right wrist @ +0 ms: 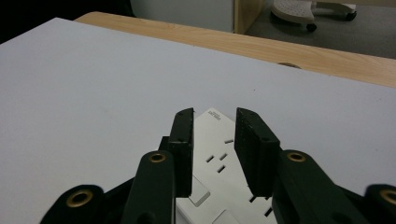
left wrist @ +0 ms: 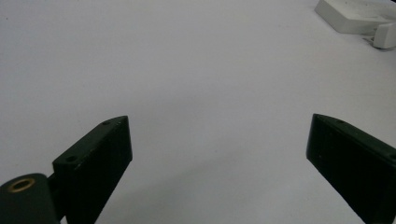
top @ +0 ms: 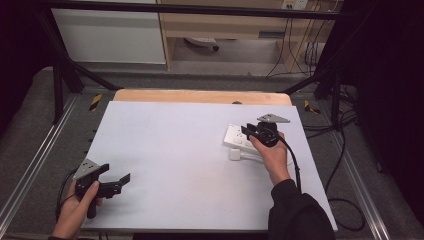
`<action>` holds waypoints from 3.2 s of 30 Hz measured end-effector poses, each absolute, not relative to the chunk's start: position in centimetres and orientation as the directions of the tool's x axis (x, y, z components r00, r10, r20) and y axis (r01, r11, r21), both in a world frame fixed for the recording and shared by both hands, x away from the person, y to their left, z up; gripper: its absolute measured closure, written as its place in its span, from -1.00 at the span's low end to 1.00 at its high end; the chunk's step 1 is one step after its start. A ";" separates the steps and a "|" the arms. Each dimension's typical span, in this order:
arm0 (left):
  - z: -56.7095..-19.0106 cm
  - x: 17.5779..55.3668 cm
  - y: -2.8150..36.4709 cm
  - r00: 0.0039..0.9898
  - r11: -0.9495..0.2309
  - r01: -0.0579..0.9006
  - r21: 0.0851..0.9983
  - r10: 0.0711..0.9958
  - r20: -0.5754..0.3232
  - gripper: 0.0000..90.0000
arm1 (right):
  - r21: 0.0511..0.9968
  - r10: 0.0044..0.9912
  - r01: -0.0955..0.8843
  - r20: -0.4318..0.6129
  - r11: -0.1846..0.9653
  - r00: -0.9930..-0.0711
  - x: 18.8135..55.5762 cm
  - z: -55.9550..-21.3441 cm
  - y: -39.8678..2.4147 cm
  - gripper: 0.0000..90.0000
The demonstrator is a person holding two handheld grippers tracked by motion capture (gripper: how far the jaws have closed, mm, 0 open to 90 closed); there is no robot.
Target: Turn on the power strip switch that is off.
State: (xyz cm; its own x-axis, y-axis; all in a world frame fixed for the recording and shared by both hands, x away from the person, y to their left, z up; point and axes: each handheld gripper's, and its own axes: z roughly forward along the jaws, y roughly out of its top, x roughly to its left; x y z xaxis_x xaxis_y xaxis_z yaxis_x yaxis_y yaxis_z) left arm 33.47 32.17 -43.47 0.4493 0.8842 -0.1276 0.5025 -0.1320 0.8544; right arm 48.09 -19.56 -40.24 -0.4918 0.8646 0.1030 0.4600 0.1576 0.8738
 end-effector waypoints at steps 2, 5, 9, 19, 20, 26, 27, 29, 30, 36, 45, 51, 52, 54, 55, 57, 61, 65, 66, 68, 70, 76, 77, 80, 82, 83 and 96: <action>-43.5 33.5 32.2 0.449 -0.132 0.503 0.854 0.884 -0.128 -0.85 | 0.877 0.864 0.456 0.103 0.155 -0.493 48.0 -40.4 -19.5 0.64; -43.5 33.5 32.2 0.449 -0.133 0.503 0.854 0.884 -0.127 -0.85 | 0.872 0.861 0.460 0.101 0.164 -0.499 48.0 -40.8 -19.2 0.69; -43.5 33.5 32.2 0.449 -0.133 0.503 0.854 0.884 -0.127 -0.85 | 0.878 0.861 0.450 0.097 0.162 -0.500 47.9 -41.0 -19.0 0.78; -43.5 33.5 32.2 0.450 -0.135 0.503 0.854 0.884 -0.125 -0.85 | 0.883 0.860 0.433 0.072 0.180 -0.505 47.6 -41.6 -18.6 0.89; -43.5 33.5 32.2 0.451 -0.135 0.503 0.853 0.884 -0.126 -0.85 | 0.883 0.861 0.433 0.071 0.180 -0.503 47.6 -41.7 -18.6 0.91; -43.5 33.5 32.2 0.451 -0.136 0.503 0.853 0.884 -0.125 -0.85 | 0.880 0.861 0.436 0.066 0.188 -0.504 47.3 -42.2 -18.5 0.99; -43.5 33.5 32.2 0.451 -0.135 0.503 0.854 0.884 -0.125 -0.84 | 0.880 0.861 0.436 0.066 0.187 -0.504 47.3 -42.3 -18.5 1.00; -43.5 33.5 32.2 0.450 -0.136 0.503 0.854 0.884 -0.125 -0.85 | 0.879 0.860 0.437 0.066 0.190 -0.506 47.2 -42.5 -18.4 1.00; -43.5 33.5 32.2 0.450 -0.135 0.503 0.854 0.884 -0.125 -0.84 | 0.879 0.859 0.436 0.062 0.194 -0.507 47.2 -42.5 -18.4 1.00; -43.5 33.5 32.2 0.452 -0.135 0.502 0.854 0.883 -0.126 -0.85 | 0.875 0.858 0.435 0.048 0.211 -0.511 47.1 -42.9 -18.1 1.00; -43.5 33.5 32.2 0.452 -0.135 0.505 0.853 0.883 -0.127 -0.84 | 0.878 0.860 0.428 0.037 0.215 -0.509 47.1 -43.4 -17.9 1.00; -43.5 33.5 32.1 0.451 -0.134 0.504 0.853 0.884 -0.127 -0.85 | 0.875 0.868 0.436 0.040 0.208 -0.495 47.1 -43.9 -18.0 1.00; -43.5 33.5 32.1 0.451 -0.135 0.503 0.854 0.883 -0.127 -0.84 | 0.876 0.869 0.437 0.041 0.207 -0.493 47.1 -44.0 -18.0 1.00; -43.5 33.5 32.1 0.451 -0.135 0.503 0.854 0.883 -0.127 -0.85 | 0.876 0.870 0.435 0.036 0.210 -0.492 47.1 -44.1 -18.1 1.00; -43.5 33.5 32.1 0.451 -0.134 0.503 0.854 0.884 -0.127 -0.85 | 0.876 0.870 0.435 0.036 0.210 -0.492 47.1 -44.1 -18.1 1.00; -43.5 33.5 32.1 0.451 -0.134 0.503 0.854 0.884 -0.127 -0.85 | 0.875 0.872 0.437 0.038 0.206 -0.488 47.1 -44.2 -18.1 1.00; -43.5 33.5 32.1 0.454 -0.136 0.502 0.854 0.882 -0.126 -0.85 | 0.875 0.874 0.440 0.040 0.204 -0.484 47.1 -44.4 -18.2 1.00; -43.5 33.5 32.1 0.451 -0.134 0.503 0.854 0.884 -0.127 -0.85 | 0.873 0.875 0.444 0.042 0.202 -0.482 47.1 -44.6 -18.2 1.00; -43.5 33.5 32.1 0.451 -0.134 0.503 0.854 0.884 -0.127 -0.85 | 0.872 0.875 0.445 0.042 0.203 -0.482 47.1 -44.6 -18.2 1.00; -43.5 33.5 32.1 0.452 -0.135 0.502 0.854 0.883 -0.126 -0.85 | 0.872 0.876 0.447 0.044 0.201 -0.480 47.1 -44.7 -18.2 1.00; -43.5 33.5 32.1 0.451 -0.134 0.503 0.854 0.883 -0.127 -0.85 | 0.871 0.877 0.449 0.046 0.199 -0.478 47.1 -44.8 -18.2 1.00; -43.5 33.5 32.1 0.451 -0.134 0.503 0.854 0.883 -0.127 -0.84 | 0.872 0.877 0.448 0.048 0.196 -0.478 47.1 -45.0 -18.2 1.00; -43.5 33.5 32.1 0.452 -0.136 0.504 0.853 0.883 -0.127 -0.84 | 0.872 0.877 0.448 0.047 0.198 -0.479 47.1 -45.0 -18.2 1.00; -43.5 33.5 32.1 0.451 -0.135 0.505 0.852 0.883 -0.127 -0.85 | 0.873 0.877 0.447 0.050 0.194 -0.478 47.1 -45.1 -18.2 1.00; -43.5 33.5 32.1 0.452 -0.135 0.505 0.853 0.883 -0.128 -0.84 | 0.873 0.877 0.447 0.049 0.195 -0.478 47.0 -45.1 -18.2 1.00; -43.5 33.5 32.1 0.453 -0.135 0.505 0.853 0.882 -0.128 -0.85 | 0.873 0.877 0.447 0.052 0.192 -0.478 47.0 -45.1 -18.2 1.00; -43.5 33.5 32.2 0.452 -0.136 0.502 0.854 0.883 -0.125 -0.85 | 0.879 0.875 0.434 0.042 0.197 -0.482 46.8 -45.3 -18.3 1.00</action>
State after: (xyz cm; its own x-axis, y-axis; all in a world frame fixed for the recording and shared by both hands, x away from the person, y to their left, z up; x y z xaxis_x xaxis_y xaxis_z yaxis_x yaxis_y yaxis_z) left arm 33.46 32.16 -43.47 0.4516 0.8834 -0.1251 0.5021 -0.1357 0.8541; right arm 46.83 -18.26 -45.27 -0.4816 0.8754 0.0419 0.4345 0.1969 0.8789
